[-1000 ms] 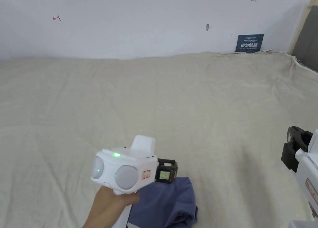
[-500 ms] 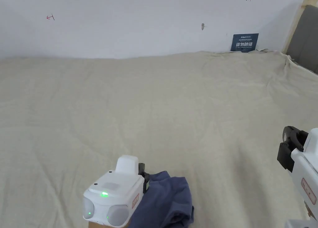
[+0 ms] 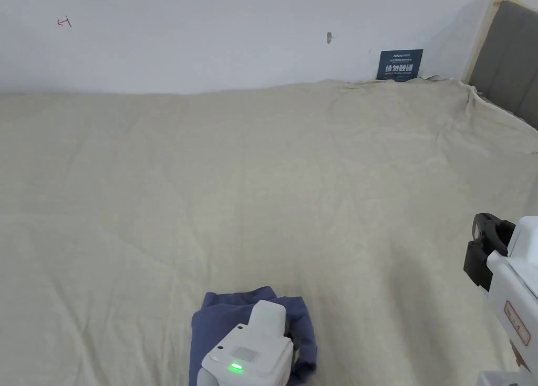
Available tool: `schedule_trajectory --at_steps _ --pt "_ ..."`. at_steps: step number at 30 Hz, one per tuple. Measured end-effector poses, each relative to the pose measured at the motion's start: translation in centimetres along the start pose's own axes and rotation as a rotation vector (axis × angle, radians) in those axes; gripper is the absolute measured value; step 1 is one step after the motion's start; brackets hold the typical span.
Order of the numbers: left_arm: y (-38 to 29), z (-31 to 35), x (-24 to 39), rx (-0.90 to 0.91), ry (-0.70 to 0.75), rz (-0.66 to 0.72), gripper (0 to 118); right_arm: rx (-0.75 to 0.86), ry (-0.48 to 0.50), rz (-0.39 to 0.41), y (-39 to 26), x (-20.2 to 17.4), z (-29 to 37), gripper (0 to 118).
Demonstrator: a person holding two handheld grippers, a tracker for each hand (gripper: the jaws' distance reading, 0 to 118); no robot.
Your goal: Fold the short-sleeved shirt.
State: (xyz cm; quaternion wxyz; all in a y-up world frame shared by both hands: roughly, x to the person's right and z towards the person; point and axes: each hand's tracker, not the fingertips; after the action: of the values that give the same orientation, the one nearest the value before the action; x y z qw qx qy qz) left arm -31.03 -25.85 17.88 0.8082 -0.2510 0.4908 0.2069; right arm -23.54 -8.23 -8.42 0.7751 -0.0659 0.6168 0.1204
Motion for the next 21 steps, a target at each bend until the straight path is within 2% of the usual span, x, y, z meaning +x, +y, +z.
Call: schedule_trajectory --at_steps 8,12,21 --pt "-1.0 -1.4 3.0 -0.011 -0.041 -0.045 0 -0.007 -0.009 -0.001 -0.3 0.5 -0.1 1" --pt "-2.2 -2.3 3.9 -0.043 -0.034 -0.120 0 -0.010 -0.011 -0.005 -0.5 0.6 -0.2 1" --pt "-0.7 -0.2 3.1 0.021 -0.041 -0.081 0 0.002 -0.007 -0.006 -0.2 0.5 0.0 1"
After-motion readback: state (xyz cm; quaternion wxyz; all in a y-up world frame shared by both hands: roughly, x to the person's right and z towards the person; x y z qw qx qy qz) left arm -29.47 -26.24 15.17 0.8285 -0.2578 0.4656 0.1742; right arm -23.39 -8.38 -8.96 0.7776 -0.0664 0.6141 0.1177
